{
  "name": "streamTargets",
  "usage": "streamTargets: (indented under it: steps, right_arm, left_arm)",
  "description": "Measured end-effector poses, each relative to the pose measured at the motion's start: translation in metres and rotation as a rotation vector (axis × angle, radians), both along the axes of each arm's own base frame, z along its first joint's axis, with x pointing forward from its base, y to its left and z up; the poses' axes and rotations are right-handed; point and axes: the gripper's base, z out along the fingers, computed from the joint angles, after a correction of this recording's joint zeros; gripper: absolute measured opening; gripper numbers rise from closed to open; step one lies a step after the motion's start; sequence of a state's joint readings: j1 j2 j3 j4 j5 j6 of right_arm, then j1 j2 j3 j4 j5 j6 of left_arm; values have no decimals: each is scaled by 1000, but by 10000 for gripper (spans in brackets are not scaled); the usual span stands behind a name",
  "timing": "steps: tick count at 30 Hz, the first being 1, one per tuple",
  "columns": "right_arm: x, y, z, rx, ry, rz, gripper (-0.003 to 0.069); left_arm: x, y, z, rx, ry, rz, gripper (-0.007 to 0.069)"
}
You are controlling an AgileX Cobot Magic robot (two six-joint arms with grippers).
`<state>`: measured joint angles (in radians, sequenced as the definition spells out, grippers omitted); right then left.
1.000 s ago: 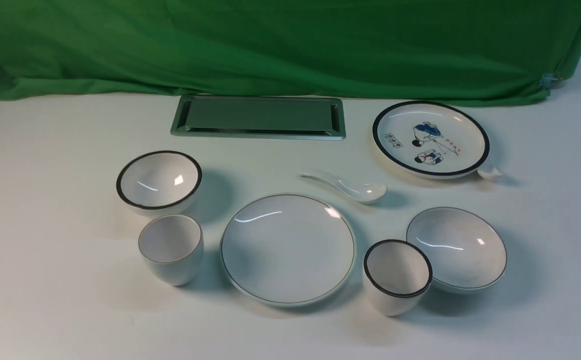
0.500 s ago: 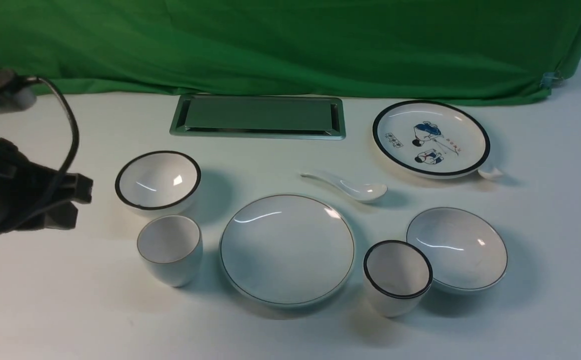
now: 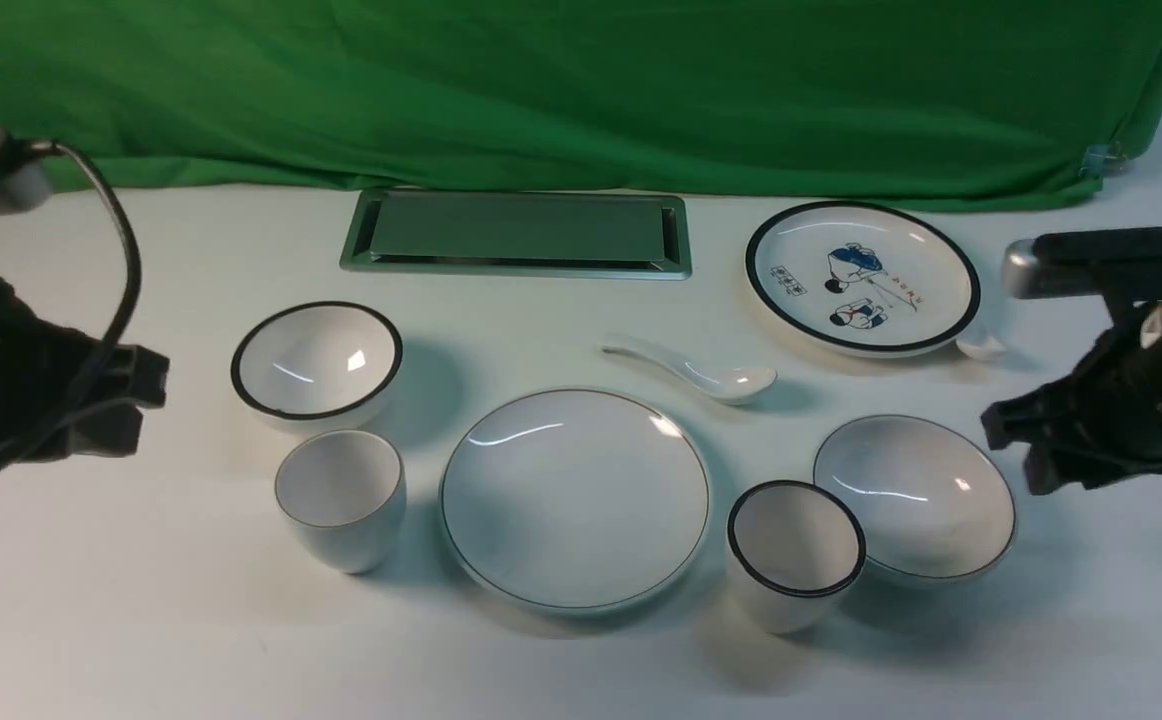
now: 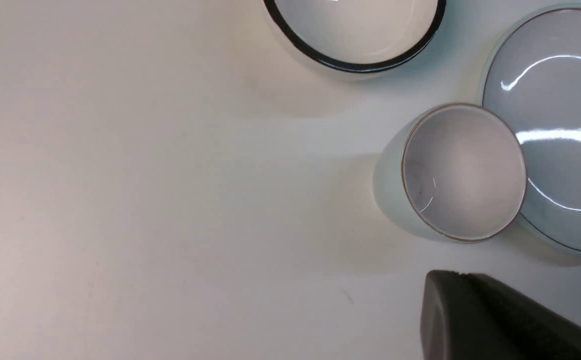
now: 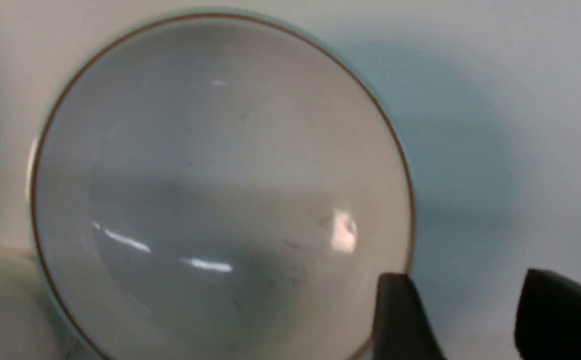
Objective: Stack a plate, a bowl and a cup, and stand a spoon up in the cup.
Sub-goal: Use the right arm to grab a blue rice bowl, then use the right arm to put the blue rice bowl into the blue large plate in the middle
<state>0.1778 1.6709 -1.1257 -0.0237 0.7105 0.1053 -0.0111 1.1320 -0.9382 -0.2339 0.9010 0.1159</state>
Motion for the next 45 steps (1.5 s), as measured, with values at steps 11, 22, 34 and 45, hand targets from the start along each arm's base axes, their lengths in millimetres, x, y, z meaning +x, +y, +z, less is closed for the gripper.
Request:
streamTargets:
  steps: [11,22,34,45]
  right_arm:
    - [44,6,-58,11,172,6,342]
    - [37,-14,-1,15,63,3,79]
    - [23,69,88,181,-251,240,79]
    - [32,172,12,203,-60,426,79]
  left_arm:
    - [-15,3,19,24,-116,14,21]
    - [-16,4,20,34,-122,15,21]
    - [-15,4,21,34,-135,19,21]
    - [-15,3,20,27,-130,18,21]
